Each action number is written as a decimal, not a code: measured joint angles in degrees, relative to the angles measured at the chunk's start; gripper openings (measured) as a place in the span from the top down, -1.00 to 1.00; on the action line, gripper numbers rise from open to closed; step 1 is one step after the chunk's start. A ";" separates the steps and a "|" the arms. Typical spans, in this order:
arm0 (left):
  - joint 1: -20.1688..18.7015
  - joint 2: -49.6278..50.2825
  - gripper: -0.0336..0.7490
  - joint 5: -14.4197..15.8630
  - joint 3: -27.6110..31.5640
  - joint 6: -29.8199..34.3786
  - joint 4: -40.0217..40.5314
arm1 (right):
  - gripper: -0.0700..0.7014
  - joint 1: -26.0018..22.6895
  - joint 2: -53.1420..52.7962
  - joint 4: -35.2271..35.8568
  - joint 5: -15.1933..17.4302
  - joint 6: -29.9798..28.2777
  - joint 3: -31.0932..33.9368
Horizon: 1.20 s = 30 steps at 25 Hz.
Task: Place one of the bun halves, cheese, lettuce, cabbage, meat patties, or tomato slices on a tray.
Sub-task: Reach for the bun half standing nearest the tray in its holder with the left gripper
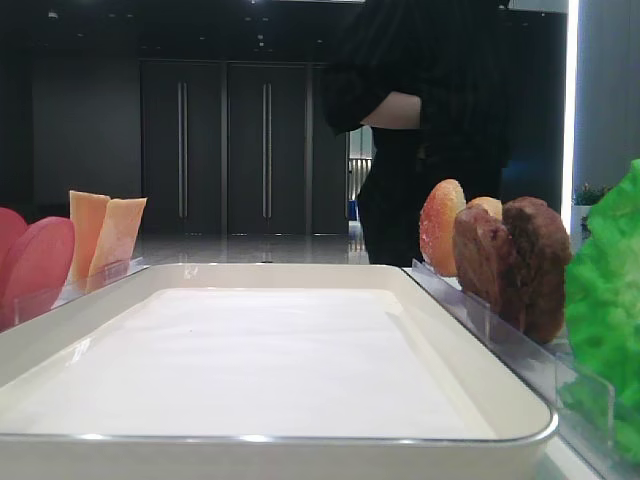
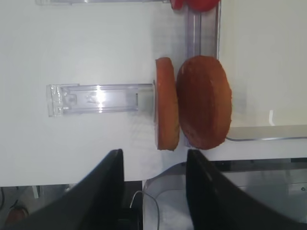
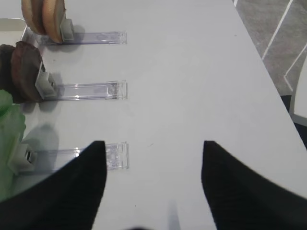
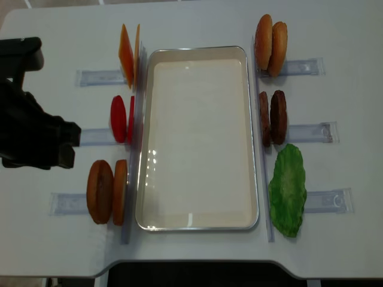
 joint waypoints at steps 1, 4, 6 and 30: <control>-1.17 0.00 0.07 0.00 0.00 -1.06 0.30 | -0.26 0.00 0.00 0.00 0.00 0.00 0.00; -4.65 0.23 0.07 0.00 0.00 -3.98 0.61 | -0.26 0.00 0.00 0.00 0.00 0.00 0.00; -6.99 1.00 0.07 0.00 0.00 -6.01 1.56 | -0.26 0.00 0.00 0.00 0.00 0.00 0.00; -15.54 15.30 -0.18 -6.13 0.00 -13.91 3.20 | -0.26 0.00 0.00 0.00 0.00 0.00 0.00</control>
